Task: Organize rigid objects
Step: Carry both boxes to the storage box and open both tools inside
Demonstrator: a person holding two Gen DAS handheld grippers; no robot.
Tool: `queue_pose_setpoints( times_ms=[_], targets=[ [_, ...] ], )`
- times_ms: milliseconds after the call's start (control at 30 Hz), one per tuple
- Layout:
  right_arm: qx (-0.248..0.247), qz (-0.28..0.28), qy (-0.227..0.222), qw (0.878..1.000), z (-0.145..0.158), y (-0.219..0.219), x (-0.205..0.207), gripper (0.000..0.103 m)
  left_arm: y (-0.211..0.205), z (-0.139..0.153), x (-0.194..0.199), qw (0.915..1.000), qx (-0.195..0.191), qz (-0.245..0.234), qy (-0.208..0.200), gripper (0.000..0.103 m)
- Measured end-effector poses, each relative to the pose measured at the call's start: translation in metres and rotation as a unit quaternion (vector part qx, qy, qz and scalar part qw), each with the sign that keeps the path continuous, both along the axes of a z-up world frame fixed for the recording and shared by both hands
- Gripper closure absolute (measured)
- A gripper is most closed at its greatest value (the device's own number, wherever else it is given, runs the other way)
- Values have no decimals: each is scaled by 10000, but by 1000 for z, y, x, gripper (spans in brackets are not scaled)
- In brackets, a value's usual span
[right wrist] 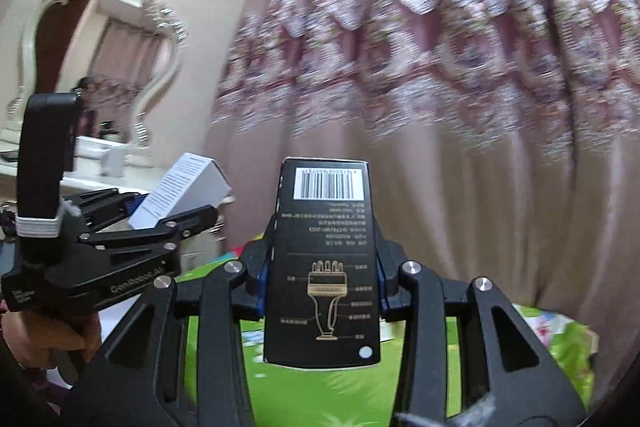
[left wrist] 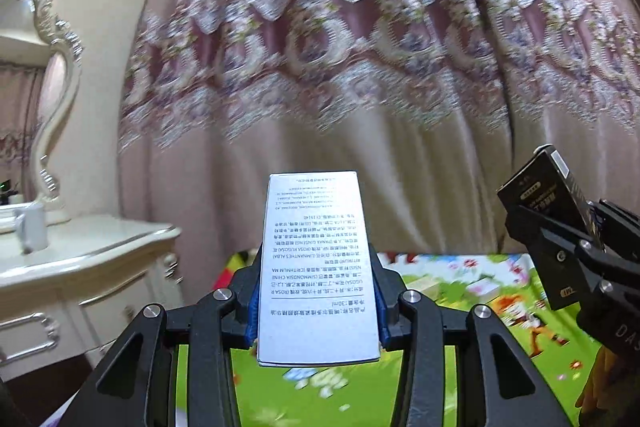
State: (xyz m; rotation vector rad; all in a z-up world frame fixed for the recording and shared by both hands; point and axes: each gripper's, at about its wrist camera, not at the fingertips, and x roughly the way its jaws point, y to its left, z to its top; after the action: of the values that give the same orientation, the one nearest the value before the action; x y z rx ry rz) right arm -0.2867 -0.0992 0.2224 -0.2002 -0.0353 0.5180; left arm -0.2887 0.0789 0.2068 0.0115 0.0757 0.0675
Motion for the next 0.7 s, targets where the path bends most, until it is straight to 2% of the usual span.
queue_pose_setpoints(
  times_ms=[367,700],
  targets=[
    [-457,1114,730,9900,-22,74,13,60,65,-30,-22,9956,-220,694,597,60],
    [-1126,1874,1186,9686,-56,142,8,60,112,-74,-44,9828,-520,1231,1274,60]
  ],
)
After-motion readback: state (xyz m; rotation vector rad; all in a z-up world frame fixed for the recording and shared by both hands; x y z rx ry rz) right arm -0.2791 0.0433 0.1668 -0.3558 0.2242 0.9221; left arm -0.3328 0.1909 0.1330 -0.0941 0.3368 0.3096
